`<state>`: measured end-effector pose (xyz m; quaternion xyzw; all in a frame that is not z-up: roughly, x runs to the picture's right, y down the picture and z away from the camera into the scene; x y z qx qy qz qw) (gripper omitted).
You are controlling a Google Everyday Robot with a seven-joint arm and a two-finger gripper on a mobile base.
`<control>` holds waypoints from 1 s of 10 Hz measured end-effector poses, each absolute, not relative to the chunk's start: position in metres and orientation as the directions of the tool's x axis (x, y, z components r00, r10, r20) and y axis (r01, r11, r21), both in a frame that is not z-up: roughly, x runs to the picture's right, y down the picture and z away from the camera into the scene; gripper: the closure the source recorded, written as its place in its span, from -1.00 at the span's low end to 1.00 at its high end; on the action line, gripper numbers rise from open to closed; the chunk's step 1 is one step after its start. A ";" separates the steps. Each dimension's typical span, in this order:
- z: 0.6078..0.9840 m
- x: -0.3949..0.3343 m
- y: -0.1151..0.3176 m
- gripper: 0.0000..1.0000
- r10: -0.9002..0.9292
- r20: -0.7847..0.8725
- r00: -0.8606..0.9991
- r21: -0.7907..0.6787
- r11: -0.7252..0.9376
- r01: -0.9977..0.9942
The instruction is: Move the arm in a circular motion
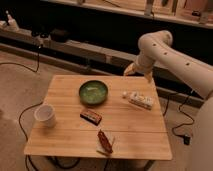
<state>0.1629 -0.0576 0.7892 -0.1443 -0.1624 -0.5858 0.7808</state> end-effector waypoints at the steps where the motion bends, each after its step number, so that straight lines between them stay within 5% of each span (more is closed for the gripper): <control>1: 0.794 0.139 -0.056 -0.60 -0.886 0.414 0.209 0.002 0.230 0.973; 4: 0.790 0.071 -0.026 -0.60 -0.894 0.440 0.080 0.116 0.146 0.982; 10: 0.709 0.032 0.088 -0.60 -0.780 0.624 -0.041 0.289 0.182 0.940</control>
